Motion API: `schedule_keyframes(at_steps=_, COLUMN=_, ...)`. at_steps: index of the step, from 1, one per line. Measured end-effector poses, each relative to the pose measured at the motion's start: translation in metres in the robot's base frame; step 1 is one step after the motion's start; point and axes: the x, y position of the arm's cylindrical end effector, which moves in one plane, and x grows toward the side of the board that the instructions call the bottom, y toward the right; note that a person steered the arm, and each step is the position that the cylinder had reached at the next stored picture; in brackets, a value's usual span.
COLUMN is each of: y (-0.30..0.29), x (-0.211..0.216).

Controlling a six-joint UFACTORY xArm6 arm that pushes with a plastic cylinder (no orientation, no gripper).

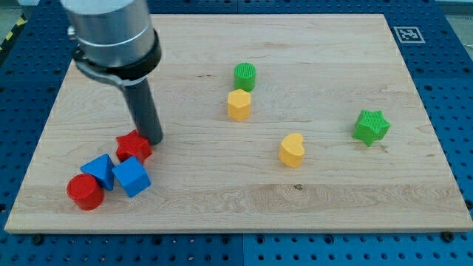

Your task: Push the yellow heart diagonally below the green star

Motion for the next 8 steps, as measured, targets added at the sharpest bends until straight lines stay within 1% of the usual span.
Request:
schedule_keyframes(at_steps=1, y=-0.015, x=0.008)
schedule_keyframes(at_steps=2, y=-0.006, x=-0.015)
schedule_keyframes(at_steps=3, y=0.031, x=-0.023)
schedule_keyframes(at_steps=5, y=0.033, x=-0.019)
schedule_keyframes(at_steps=6, y=0.068, x=-0.019)
schedule_keyframes(at_steps=7, y=0.142, x=-0.019)
schedule_keyframes(at_steps=8, y=0.190, x=-0.019)
